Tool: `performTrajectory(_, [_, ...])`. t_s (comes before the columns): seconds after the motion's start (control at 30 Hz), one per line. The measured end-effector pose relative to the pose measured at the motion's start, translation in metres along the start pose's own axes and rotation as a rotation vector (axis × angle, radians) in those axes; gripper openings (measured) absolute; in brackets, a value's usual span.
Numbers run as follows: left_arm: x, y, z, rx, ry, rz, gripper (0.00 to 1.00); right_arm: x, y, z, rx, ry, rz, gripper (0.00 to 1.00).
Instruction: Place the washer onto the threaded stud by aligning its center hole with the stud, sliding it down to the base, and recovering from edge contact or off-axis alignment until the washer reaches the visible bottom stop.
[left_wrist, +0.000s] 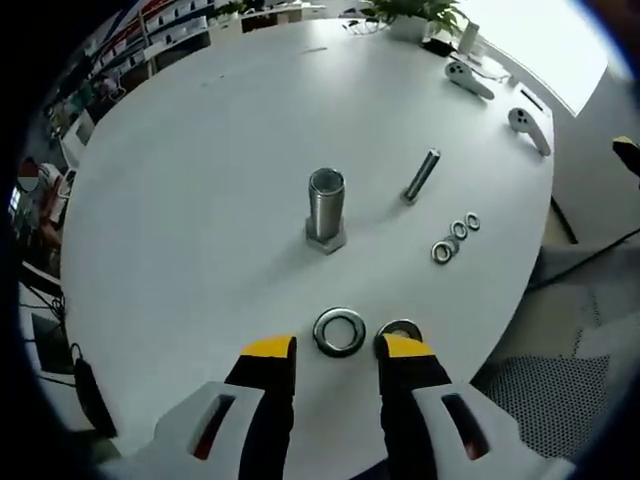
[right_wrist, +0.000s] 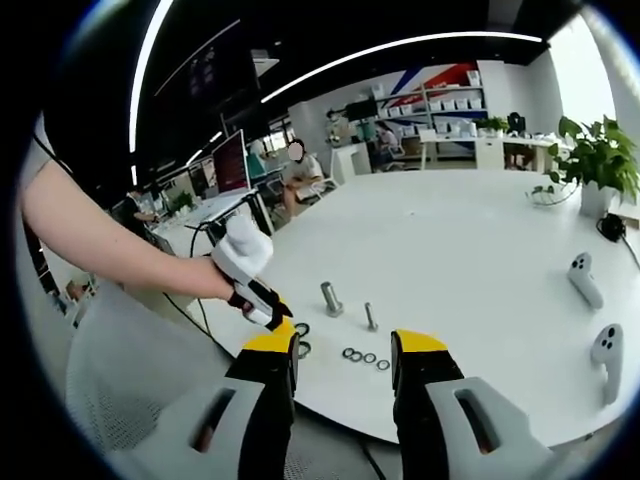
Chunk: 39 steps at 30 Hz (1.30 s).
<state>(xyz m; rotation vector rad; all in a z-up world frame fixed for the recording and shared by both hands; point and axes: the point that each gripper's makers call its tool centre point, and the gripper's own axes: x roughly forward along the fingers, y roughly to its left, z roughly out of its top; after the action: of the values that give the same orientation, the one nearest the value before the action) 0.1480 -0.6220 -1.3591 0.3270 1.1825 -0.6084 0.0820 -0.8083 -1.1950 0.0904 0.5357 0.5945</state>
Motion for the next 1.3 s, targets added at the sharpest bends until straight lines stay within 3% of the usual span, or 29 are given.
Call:
performTrajectory(0.5, [0.011,0.0,-0.001,0.082,0.072,-0.004,0.3,0.0,-0.001,0.0,0.004,0.0,-0.001,0.38])
performTrajectory(0.67, [0.012,0.002,0.002,0.096,0.072,0.003,0.28,0.0,-0.001,0.0,0.004,-0.001,-0.001,0.38])
performTrajectory(0.73, [0.013,0.003,0.001,0.149,0.095,0.009,0.28,0.0,-0.001,0.001,0.007,-0.005,-0.002,0.38])
performTrajectory(0.8, [0.012,0.002,0.0,0.264,0.114,0.023,0.27,-0.001,-0.001,0.001,0.009,-0.006,-0.004,0.38])
performTrajectory(0.93, [0.013,0.001,0.002,0.208,0.104,0.01,0.26,-0.001,-0.002,0.001,0.012,-0.008,-0.007,0.38])
performTrajectory(1.13, [0.013,0.002,0.001,0.229,0.118,0.001,0.25,-0.001,-0.002,0.002,0.014,-0.01,-0.008,0.38])
performTrajectory(1.3, [0.013,0.001,0.0,0.248,0.164,-0.002,0.24,-0.001,-0.002,0.002,0.015,-0.009,-0.009,0.37])
